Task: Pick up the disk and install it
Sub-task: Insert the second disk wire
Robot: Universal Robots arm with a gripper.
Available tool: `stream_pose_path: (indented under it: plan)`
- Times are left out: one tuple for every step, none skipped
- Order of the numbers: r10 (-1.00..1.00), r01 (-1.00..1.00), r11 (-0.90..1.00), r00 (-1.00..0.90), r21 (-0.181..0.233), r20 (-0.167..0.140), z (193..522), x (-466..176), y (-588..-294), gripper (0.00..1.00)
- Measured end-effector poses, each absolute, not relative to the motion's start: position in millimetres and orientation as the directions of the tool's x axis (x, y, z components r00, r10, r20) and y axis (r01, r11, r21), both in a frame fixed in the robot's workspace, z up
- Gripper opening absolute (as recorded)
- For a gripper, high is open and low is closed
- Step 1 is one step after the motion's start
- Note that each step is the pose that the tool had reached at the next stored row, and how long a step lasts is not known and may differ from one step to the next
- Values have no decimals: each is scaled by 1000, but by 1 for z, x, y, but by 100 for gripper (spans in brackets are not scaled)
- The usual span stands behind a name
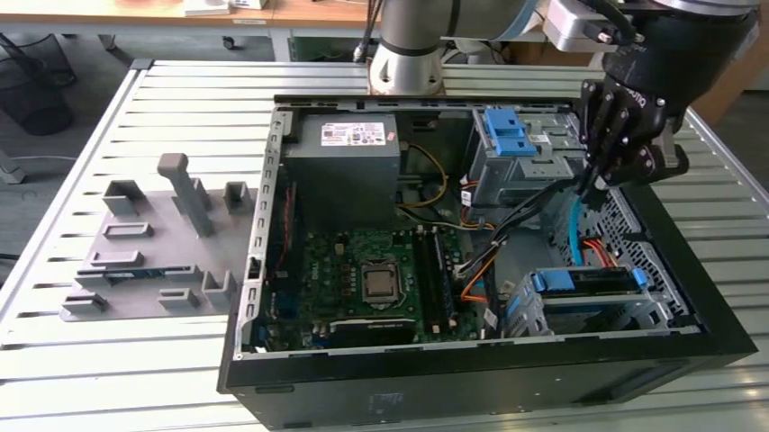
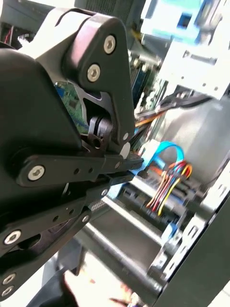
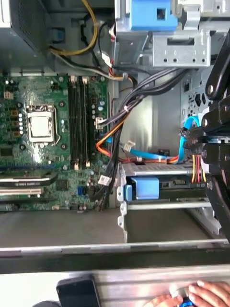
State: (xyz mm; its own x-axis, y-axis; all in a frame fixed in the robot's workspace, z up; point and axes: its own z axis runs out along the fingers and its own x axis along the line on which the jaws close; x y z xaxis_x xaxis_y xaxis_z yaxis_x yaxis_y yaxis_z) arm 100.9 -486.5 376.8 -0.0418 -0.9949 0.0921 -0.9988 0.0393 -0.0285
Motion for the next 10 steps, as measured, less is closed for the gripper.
stream_pose_path:
  plan:
    - [-996, -999, 40, -42, -28, 74, 377, 101, -487, 16]
    - [-998, -999, 40, -42, -27, 56, 377, 101, -487, 16]
    - [-998, -999, 41, -42, -26, 39, 377, 101, -487, 16]
    - [-999, -999, 41, -42, -26, 33, 376, 101, -487, 16]
    - [-999, -999, 41, -42, -26, 34, 376, 101, -487, 16]
    - [-998, -999, 41, -42, -27, 42, 376, 101, -487, 16]
    - [-998, -999, 40, -42, -27, 54, 376, 101, -487, 16]
    - [-997, -999, 40, -42, -28, 68, 376, 101, -487, 16]
    - [-996, -999, 39, -42, -28, 82, 376, 101, -487, 16]
    - [-994, -999, 39, -42, -29, 100, 376, 101, -487, 17]
